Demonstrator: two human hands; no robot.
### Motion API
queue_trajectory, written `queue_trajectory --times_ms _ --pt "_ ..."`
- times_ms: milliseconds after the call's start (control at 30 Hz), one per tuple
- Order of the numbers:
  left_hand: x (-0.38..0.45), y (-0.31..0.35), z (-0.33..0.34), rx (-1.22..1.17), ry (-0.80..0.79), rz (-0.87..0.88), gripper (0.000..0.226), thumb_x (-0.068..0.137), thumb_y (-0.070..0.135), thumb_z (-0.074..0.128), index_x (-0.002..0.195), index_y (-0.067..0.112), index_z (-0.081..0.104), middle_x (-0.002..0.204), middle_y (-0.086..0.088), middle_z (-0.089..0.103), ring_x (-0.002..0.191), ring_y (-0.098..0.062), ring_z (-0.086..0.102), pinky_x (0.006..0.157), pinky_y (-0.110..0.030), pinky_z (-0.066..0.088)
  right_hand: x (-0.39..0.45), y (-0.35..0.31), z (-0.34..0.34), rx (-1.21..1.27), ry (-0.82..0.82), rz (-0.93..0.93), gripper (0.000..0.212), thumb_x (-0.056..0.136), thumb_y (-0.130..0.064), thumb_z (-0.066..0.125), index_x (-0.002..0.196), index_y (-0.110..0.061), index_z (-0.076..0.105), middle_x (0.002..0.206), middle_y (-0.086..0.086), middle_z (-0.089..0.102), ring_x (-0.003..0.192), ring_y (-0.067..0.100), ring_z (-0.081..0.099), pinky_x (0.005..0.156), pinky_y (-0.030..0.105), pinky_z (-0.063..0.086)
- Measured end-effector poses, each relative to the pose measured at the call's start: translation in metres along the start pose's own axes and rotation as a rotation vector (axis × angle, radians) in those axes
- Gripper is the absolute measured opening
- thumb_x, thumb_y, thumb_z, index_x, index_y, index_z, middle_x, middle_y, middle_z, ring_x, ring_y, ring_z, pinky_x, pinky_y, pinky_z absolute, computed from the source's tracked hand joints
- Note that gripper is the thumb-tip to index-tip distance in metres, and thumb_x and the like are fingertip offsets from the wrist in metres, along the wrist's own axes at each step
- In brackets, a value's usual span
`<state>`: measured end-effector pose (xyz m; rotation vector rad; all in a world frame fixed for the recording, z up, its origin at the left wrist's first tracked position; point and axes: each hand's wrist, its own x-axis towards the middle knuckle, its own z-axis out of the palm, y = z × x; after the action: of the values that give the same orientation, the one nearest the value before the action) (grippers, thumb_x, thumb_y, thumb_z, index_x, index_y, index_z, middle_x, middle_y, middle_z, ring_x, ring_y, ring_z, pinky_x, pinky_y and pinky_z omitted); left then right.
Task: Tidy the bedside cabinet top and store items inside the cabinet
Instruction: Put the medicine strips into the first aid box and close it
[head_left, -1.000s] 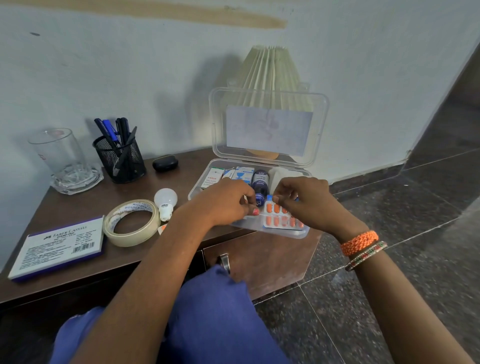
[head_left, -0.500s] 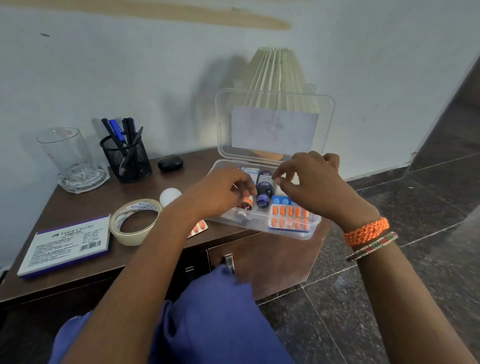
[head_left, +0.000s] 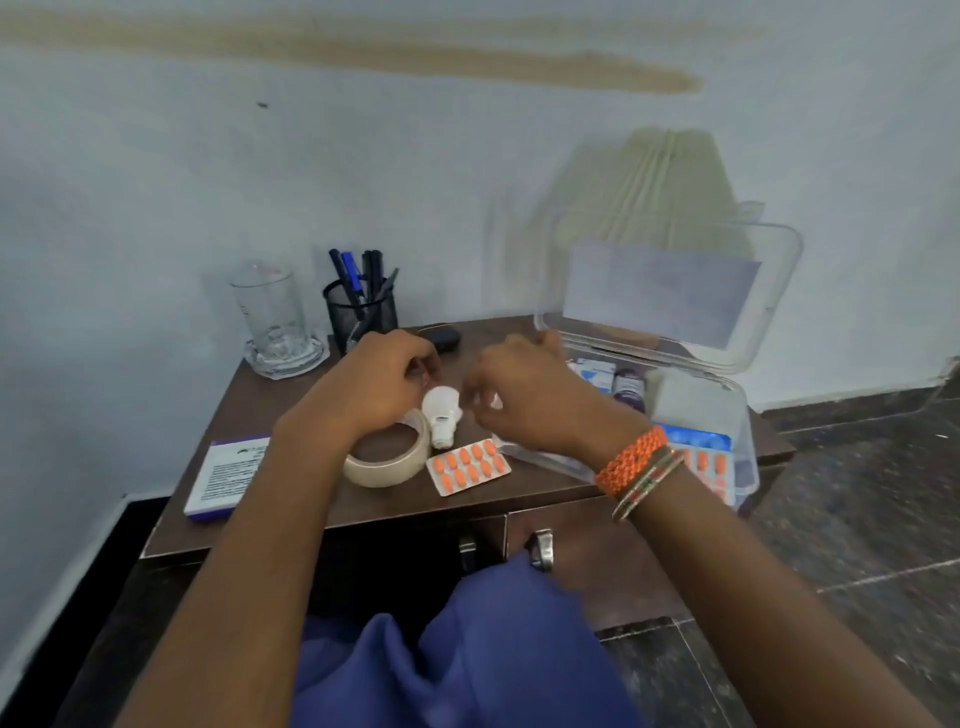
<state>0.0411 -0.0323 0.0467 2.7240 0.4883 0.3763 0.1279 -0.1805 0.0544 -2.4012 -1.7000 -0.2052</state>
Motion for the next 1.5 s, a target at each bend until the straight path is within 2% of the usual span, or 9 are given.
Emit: queue_trajectory --times_ms 133,300,567,733,867,933,1067,1300,1500 --pt "-0.011 -0.001 -0.003 -0.03 -0.08 -0.01 0.029 0.087 -0.004 0.048 0.099 0.012 0.069 0.096 -0.006 0.069 0.089 -0.016 0.064 0.075 -0.024 0.045 -0.002 -0.016 0.031 -0.263 -0.142 -0.131 0.024 0.091 -0.028 0.054 0.109 -0.017 0.064 0.114 0.004 0.062 0.117 0.028 0.045 0.103 0.047 0.021" --pt "-0.021 -0.001 -0.004 -0.062 -0.147 -0.048 0.029 0.086 -0.004 0.05 0.101 0.012 0.07 0.093 -0.009 0.071 0.089 -0.016 0.065 0.081 -0.024 0.048 -0.013 -0.017 0.046 -0.348 -0.243 -0.189 0.057 0.078 -0.057 0.062 0.113 -0.013 0.061 0.116 0.007 0.058 0.121 0.027 0.04 0.108 0.052 0.011" --pt "-0.033 -0.009 -0.006 -0.062 -0.192 -0.061 0.026 0.087 0.002 0.053 0.098 0.017 0.071 0.093 -0.01 0.071 0.089 -0.021 0.065 0.085 -0.035 0.052 -0.03 -0.026 0.05 -0.287 -0.122 -0.192 0.019 0.088 -0.026 0.056 0.1 -0.014 0.065 0.105 0.004 0.063 0.108 0.024 0.047 0.102 0.044 0.017" --pt "-0.032 -0.004 -0.008 -0.174 -0.204 -0.042 0.024 0.092 0.006 0.05 0.1 0.02 0.068 0.093 0.0 0.072 0.073 0.001 0.06 0.06 -0.009 0.041 -0.031 -0.023 0.032 -0.093 -0.059 -0.114 0.021 0.09 -0.032 0.052 0.099 -0.026 0.07 0.096 -0.003 0.064 0.101 0.018 0.053 0.094 0.039 0.023" --pt "-0.029 0.001 -0.008 -0.396 -0.119 -0.129 0.017 0.098 0.025 0.043 0.106 0.019 0.057 0.09 -0.001 0.071 0.072 -0.01 0.065 0.054 -0.02 0.049 -0.03 -0.016 0.01 0.183 0.188 0.022 0.018 0.088 -0.037 0.061 0.103 -0.039 0.071 0.085 -0.007 0.071 0.081 0.013 0.062 0.077 0.033 0.046" --pt "-0.027 0.005 -0.009 -0.446 -0.055 -0.2 0.026 0.099 0.035 0.037 0.112 0.017 0.051 0.085 0.0 0.07 0.069 -0.01 0.064 0.053 -0.021 0.047 -0.033 -0.014 0.004 0.362 0.349 0.086 0.018 0.087 -0.03 0.066 0.102 -0.036 0.073 0.073 -0.012 0.066 0.066 0.003 0.055 0.065 0.024 0.045" --pt "-0.026 0.014 -0.016 -0.817 -0.061 -0.283 0.039 0.097 0.043 0.036 0.113 0.014 0.055 0.086 -0.002 0.071 0.078 -0.019 0.066 0.07 -0.033 0.054 -0.04 -0.012 0.005 0.637 0.433 0.122 0.024 0.086 -0.01 0.065 0.104 -0.025 0.073 0.088 -0.017 0.068 0.076 -0.005 0.062 0.066 0.007 0.046" --pt "-0.016 0.039 -0.009 -1.029 -0.013 -0.224 0.022 0.085 0.017 0.064 0.106 0.02 0.065 0.092 -0.005 0.071 0.078 -0.015 0.07 0.072 -0.035 0.06 -0.06 -0.001 0.001 1.139 0.398 0.142 0.037 0.095 0.005 0.039 0.089 -0.014 0.07 0.092 -0.008 0.072 0.089 0.008 0.069 0.08 0.017 0.054" --pt "-0.008 0.069 0.005 -1.102 -0.052 -0.167 0.012 0.081 0.005 0.066 0.089 0.014 0.067 0.088 -0.009 0.069 0.073 -0.016 0.069 0.065 -0.029 0.06 -0.074 0.022 0.001 1.017 0.557 0.325 0.023 0.086 0.002 0.062 0.092 -0.02 0.063 0.093 -0.004 0.07 0.083 0.012 0.07 0.067 0.023 0.056"
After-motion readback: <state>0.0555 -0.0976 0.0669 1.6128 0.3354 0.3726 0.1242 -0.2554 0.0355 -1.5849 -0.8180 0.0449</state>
